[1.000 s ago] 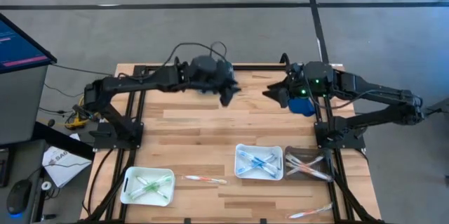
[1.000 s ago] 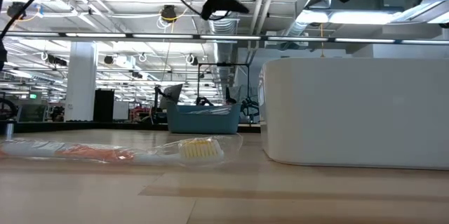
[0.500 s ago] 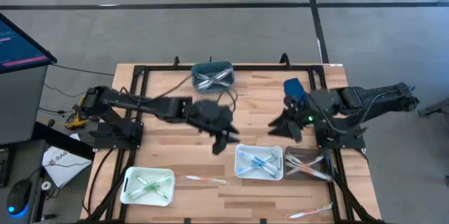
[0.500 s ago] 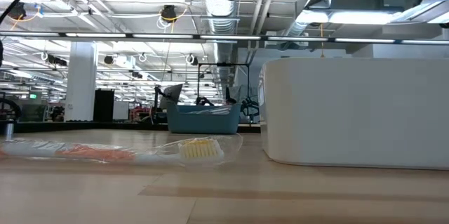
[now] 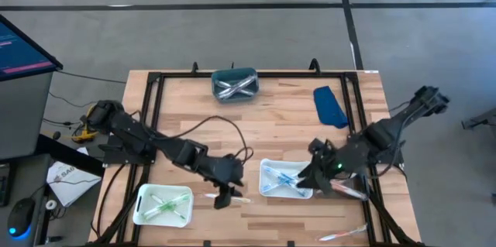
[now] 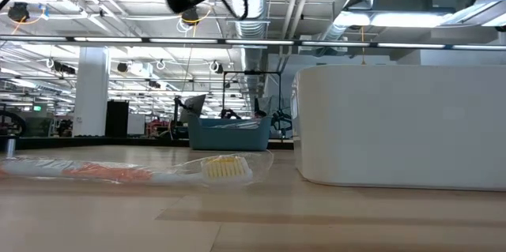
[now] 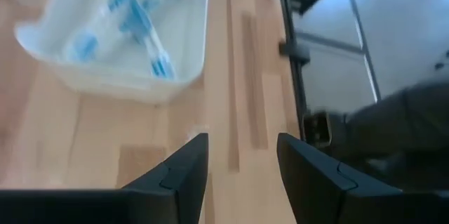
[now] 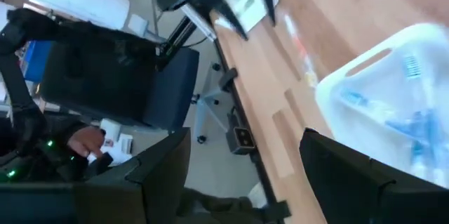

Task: Pick & Place Toothbrushes
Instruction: Put the orange toothbrush into the black bin

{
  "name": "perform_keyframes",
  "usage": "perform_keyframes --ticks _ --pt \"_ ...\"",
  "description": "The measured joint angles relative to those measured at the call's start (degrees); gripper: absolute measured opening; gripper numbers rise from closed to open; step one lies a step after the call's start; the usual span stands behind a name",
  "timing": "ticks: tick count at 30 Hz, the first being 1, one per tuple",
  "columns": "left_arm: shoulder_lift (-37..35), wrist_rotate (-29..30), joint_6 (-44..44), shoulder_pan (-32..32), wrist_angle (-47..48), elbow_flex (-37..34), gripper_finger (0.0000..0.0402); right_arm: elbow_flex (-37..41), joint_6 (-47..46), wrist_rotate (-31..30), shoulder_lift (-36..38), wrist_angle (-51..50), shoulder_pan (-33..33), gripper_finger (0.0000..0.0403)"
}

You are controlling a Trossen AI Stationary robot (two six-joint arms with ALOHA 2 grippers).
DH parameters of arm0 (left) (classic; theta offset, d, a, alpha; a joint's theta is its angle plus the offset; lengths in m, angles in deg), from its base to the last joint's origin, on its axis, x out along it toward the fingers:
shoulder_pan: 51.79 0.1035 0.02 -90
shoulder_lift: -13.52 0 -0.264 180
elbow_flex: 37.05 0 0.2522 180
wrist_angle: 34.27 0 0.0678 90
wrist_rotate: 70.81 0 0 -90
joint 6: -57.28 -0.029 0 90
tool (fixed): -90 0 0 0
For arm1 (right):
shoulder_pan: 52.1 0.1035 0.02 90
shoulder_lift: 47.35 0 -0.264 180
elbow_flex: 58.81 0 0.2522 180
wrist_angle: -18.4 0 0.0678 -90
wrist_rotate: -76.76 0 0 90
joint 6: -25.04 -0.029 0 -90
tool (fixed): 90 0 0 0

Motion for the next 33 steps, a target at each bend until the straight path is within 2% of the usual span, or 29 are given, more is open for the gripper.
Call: perform_keyframes --ticks 5,16,21,26,33 --pt "0.02 0.02 0.84 -1.60 -0.22 -2.33 0.0163 -0.02 -1.00 4.93 -5.95 4.01 5.57 0.0260" --pt "0.02 0.48 3.29 -1.63 -2.70 -2.83 0.0163 0.00 -12.02 19.31 -16.77 3.61 19.42 0.0260" --pt "0.02 1.46 3.31 -1.63 -2.99 -2.83 0.0163 0.00 -12.01 19.84 -22.04 3.06 24.95 0.0260" --pt "0.02 2.19 3.32 -1.59 -3.72 -2.82 0.0163 -0.02 -10.63 19.88 -27.25 0.64 27.83 0.0260" --pt "0.02 3.28 3.50 -1.59 -4.12 -2.81 0.0163 0.02 -13.24 19.69 -34.33 -15.23 29.67 0.0260"
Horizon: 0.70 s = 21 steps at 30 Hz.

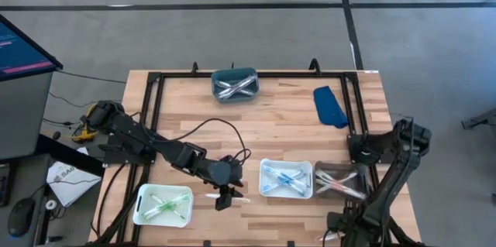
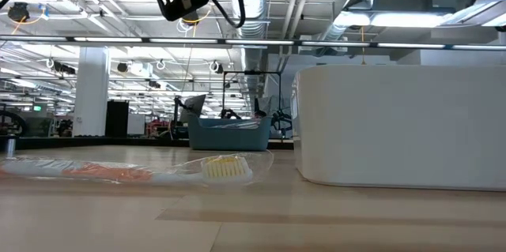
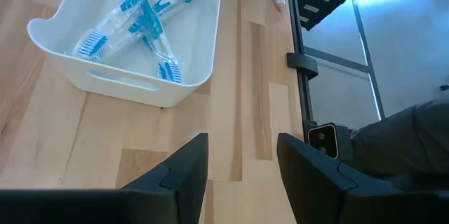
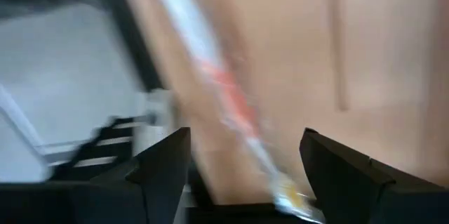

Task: Pick & Place Toothbrushes
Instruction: Put the orange toothbrush into the black bin

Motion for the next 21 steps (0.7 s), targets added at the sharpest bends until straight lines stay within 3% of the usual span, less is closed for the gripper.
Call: perform_keyframes --ticks 14,21 --pt "0.00 0.45 1.24 0.00 -0.39 0.00 0.0163 -0.06 -5.09 -5.56 -2.04 -1.78 5.13 0.0260" --pt "0.00 0.85 1.24 0.00 -0.39 0.00 0.0163 -0.03 -6.44 -4.61 -5.12 -0.50 5.32 0.0260"
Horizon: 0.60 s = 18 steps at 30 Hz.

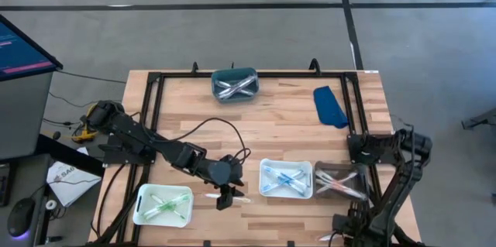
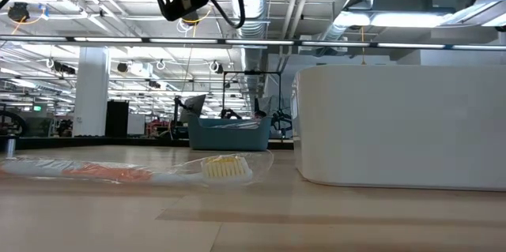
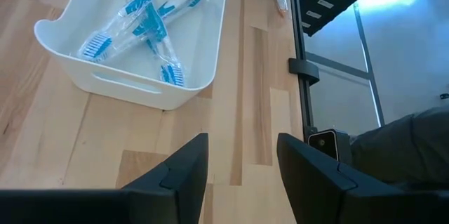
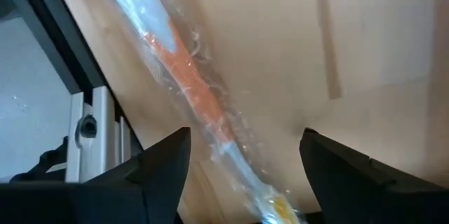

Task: Pick & Place Toothbrushes
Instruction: Put the orange toothbrush into the black bin

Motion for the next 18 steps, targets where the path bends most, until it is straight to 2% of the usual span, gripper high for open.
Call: perform_keyframes --ticks 11,14,18 --pt "0.00 0.00 1.57 0.00 -0.09 0.00 0.0163 -0.30 -2.26 0.64 -2.48 1.38 -0.64 0.0252" --pt "0.00 0.00 1.57 0.00 -0.46 0.02 0.0163 -0.23 -2.68 0.99 -2.53 2.05 -0.78 0.0227" --pt "0.00 0.00 1.57 0.00 -0.58 0.02 0.0163 -0.17 -2.80 1.02 -2.57 3.66 -1.09 0.0162"
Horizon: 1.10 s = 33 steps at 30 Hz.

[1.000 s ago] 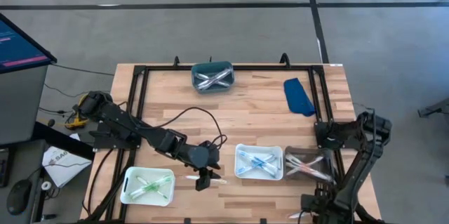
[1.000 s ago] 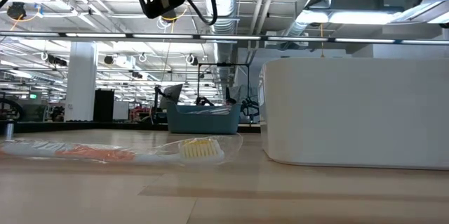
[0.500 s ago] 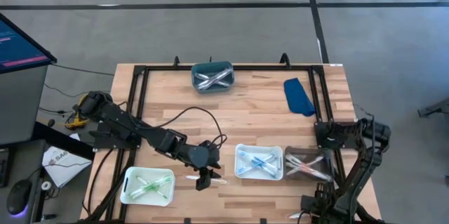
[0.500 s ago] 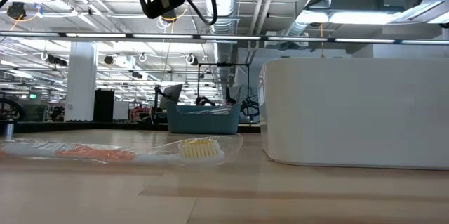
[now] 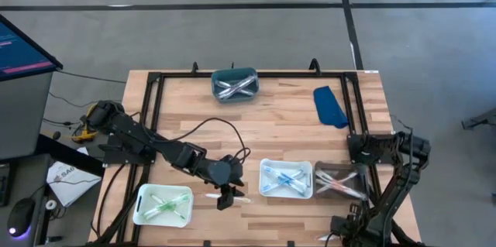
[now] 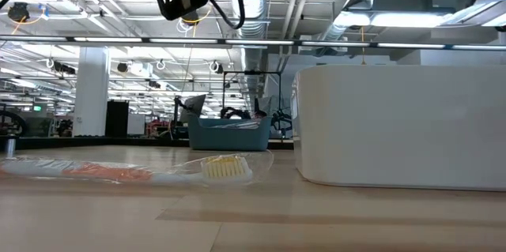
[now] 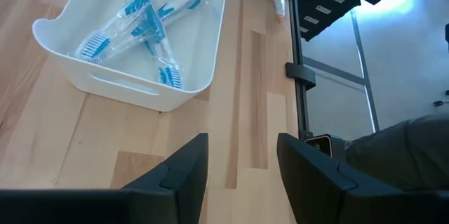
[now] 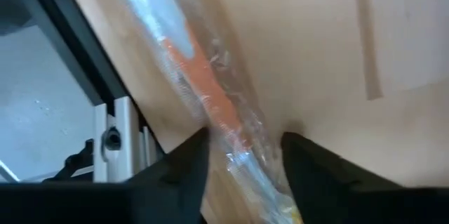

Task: Pick & Place Toothbrushes
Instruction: Put the orange toothbrush into the black bin

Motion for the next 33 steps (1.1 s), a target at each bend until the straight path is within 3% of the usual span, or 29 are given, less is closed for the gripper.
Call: perform_keyframes --ticks 6,8,13,20,33 --pt "0.00 0.87 0.08 0.00 -0.46 0.00 0.0163 0.11 -0.02 0.04 -0.09 3.47 -0.03 0.0035" --pt "0.00 1.49 1.20 0.00 -1.28 0.00 0.0163 0.17 -0.06 0.58 -0.09 4.01 -0.26 0.0014" --pt "0.00 3.72 2.93 0.00 -4.29 0.02 0.0163 0.21 -2.13 1.12 0.38 5.28 -0.91 0.0025" --pt "0.00 3.86 3.44 0.00 -8.38 0.02 0.0163 -1.76 -2.54 -0.65 1.57 5.65 -1.61 0.0008" --pt "0.00 6.86 3.19 0.00 -11.40 0.04 0.0163 -8.73 2.16 -2.98 1.68 -1.85 -4.15 0.0001"
